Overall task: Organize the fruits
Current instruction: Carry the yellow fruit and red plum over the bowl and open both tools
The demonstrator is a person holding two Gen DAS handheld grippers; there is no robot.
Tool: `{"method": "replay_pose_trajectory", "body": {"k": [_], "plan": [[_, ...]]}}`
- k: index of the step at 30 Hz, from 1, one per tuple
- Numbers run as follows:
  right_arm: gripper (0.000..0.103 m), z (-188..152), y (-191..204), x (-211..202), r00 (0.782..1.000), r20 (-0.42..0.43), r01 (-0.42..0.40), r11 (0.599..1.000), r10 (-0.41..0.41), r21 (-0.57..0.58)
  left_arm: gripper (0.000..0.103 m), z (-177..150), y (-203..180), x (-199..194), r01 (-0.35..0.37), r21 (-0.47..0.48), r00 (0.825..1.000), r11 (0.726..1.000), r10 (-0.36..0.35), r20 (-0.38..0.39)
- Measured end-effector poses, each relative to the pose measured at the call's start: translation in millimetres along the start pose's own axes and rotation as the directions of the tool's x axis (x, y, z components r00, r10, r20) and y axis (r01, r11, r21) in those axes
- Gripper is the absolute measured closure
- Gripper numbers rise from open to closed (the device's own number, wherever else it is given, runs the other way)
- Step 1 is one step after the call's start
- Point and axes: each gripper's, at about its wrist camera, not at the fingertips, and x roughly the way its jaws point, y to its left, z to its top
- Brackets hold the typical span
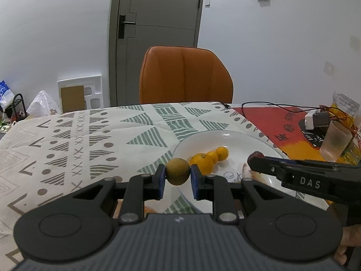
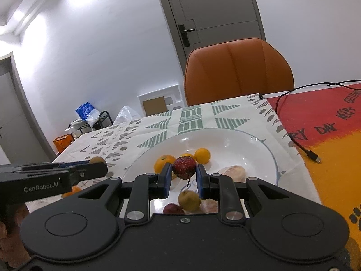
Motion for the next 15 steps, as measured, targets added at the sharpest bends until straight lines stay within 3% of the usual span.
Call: {"method": "replay_pose_trajectory", "body": {"k": [3,15], "plan": [[0.073,1.7,-3.4,0.6,1.0,0.027,0.006,1.0,-0.006,0.005,0.081,1.6,-3.4,4.4,0.005,0.004,1.0,1.0,-0.005,-0.005],[0.073,-9.0,-11.7,-4.9,1.0,-0.015,-0.01,1.0,0.01,0.027,0.081,3.8,-15.8,19.3,0.026,0.018,0.999,0.999,-0.026,-0.019]]}}
